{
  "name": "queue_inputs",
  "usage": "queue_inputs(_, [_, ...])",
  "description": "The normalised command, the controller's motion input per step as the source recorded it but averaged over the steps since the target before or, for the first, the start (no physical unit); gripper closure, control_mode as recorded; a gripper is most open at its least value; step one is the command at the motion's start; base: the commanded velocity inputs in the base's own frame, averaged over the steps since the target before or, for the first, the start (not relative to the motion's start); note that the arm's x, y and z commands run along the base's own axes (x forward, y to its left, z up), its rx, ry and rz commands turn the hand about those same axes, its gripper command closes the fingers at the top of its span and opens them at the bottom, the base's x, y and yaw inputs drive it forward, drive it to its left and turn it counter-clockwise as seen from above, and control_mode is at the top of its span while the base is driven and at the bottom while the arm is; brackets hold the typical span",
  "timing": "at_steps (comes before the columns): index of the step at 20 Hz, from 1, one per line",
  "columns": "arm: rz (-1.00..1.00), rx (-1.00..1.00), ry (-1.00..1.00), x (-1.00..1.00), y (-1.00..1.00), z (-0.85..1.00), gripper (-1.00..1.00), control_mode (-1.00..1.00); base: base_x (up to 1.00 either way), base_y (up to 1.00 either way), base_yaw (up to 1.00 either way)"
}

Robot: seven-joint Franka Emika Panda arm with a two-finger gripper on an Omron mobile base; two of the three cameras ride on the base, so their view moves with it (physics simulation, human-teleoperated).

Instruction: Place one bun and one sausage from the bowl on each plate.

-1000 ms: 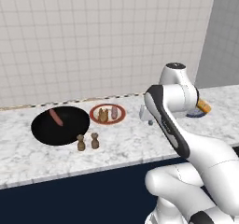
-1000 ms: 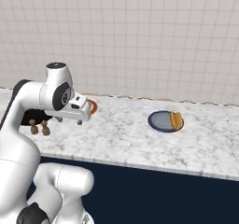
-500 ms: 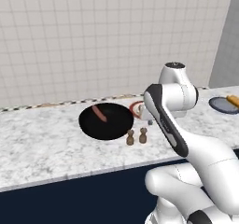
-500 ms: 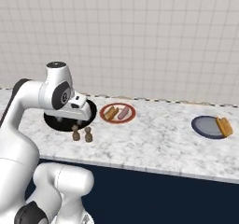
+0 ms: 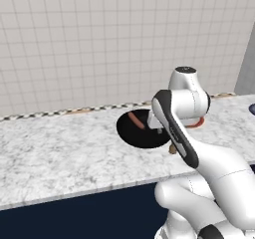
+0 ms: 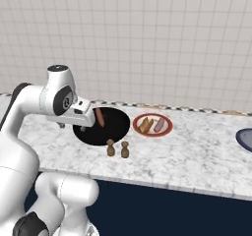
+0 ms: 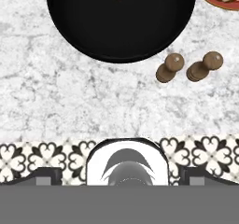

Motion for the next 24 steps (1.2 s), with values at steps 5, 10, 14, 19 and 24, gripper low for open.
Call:
queue_inputs(5, [0.00, 0.00, 0.00, 0.00, 0.00, 0.00, -1.00, 1.00, 0.46, 0.00, 0.00])
queue_inputs(10, [0.00, 0.00, 0.00, 0.85, 0.00, -0.01, -1.00, -1.00, 0.00, 0.00, 0.00])
queue_inputs(14, [0.04, 0.00, 0.00, 1.00, 0.01, -0.19, -1.00, -1.00, 0.00, 0.00, 0.00])
queue_inputs(19, [0.28, 0.00, 0.01, 0.92, 0.01, -0.64, -1.00, -1.00, 0.00, 0.00, 0.00])
queue_inputs(24, [0.29, 0.01, 0.01, 0.71, 0.17, -0.48, -1.00, -1.00, 0.00, 0.00, 0.00])
